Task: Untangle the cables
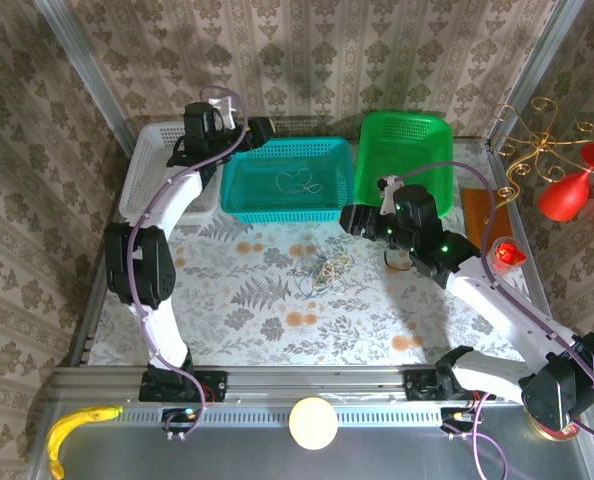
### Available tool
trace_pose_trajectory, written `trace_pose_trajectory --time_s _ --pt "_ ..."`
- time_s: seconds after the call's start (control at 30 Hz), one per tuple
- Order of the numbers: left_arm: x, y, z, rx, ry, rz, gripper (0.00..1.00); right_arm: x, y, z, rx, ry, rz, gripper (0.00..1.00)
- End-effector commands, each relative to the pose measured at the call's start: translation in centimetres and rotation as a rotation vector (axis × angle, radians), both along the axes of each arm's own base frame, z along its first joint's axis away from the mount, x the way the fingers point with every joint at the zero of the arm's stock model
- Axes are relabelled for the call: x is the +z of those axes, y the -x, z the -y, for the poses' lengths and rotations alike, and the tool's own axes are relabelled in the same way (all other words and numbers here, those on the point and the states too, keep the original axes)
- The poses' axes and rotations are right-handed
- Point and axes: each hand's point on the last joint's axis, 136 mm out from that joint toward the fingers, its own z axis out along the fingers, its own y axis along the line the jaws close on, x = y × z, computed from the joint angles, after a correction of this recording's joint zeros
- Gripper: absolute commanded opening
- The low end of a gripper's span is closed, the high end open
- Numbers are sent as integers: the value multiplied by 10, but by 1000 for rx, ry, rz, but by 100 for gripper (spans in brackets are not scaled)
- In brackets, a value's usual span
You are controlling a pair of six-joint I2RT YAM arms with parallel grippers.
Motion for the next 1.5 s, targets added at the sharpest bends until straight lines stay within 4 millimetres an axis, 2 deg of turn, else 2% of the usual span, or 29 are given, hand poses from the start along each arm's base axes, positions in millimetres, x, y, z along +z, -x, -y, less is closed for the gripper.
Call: trace_pose_trajectory --time_s 0.0,0.1,0.17,0.3,0.43,0.53,0.67,0.77,0.83,0.9,1.1,1.2,1.37,1.47 --pt "46 23 0 -29 1 89 100 -27 2 -1 22 36 -62 71" --pt "62 42 4 -52 2 112 100 -46 1 -1 22 57 -106 71" --pt "65 57 6 -63 -3 116 100 -59 1 -2 25 70 -138 70" --pt "55 92 9 -73 -17 97 100 -88 5 -4 39 92 -215 69" --pt "26 129 8 -66 -37 35 100 -119 15 -11 72 101 -298 65" --pt "-7 158 7 -58 -48 -41 100 -137 29 -21 113 115 -336 62" --pt "-44 196 -3 -33 -78 -119 100 -151 50 -38 177 135 -363 56" --pt "-60 214 -18 8 -88 -150 100 -156 63 -55 232 165 -366 52" --pt "-65 220 -27 39 -98 -152 100 -152 68 -65 263 179 -354 51" --pt "-66 221 -36 72 -101 -152 100 -161 71 -77 296 213 -371 48" --pt "-59 209 -54 142 -50 -163 100 -160 66 -112 373 256 -361 41" --pt "-57 204 -64 191 -40 -179 100 -166 63 -127 393 289 -373 37" --pt "-49 197 -84 257 -14 -181 100 -185 60 -136 365 357 -410 35" --pt "-42 195 -93 283 -2 -169 100 -196 60 -132 328 409 -431 36"
